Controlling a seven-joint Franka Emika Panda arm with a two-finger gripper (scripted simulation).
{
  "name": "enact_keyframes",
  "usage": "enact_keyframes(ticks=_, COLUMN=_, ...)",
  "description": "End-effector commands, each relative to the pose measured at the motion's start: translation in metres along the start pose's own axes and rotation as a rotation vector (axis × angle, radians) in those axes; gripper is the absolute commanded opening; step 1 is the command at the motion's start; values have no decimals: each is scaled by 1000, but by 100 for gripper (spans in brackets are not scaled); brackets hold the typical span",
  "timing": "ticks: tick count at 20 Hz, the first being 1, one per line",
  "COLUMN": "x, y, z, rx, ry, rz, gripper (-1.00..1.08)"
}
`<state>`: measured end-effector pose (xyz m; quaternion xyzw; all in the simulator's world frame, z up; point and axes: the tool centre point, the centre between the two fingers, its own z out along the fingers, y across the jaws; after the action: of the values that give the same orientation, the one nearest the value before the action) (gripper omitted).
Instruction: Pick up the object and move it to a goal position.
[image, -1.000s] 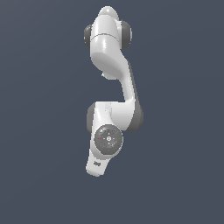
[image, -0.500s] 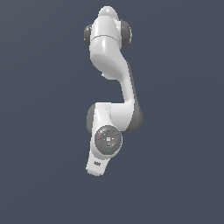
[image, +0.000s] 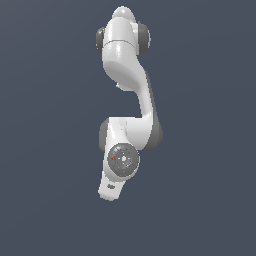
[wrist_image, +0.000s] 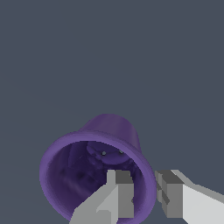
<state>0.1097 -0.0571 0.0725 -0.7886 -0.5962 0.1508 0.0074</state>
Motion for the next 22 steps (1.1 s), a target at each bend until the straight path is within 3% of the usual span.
enact_keyframes(ticks=1, x=-2, y=-1, z=0, rx=0, ry=0, rz=1, gripper=-100)
enact_keyframes(ticks=11, x=-17, y=-15, z=-1, rx=0, ry=0, rz=1, gripper=-100)
enact_keyframes(ticks=22, x=-53, y=-49, z=-3, rx=0, ry=0, rz=1, gripper=-100)
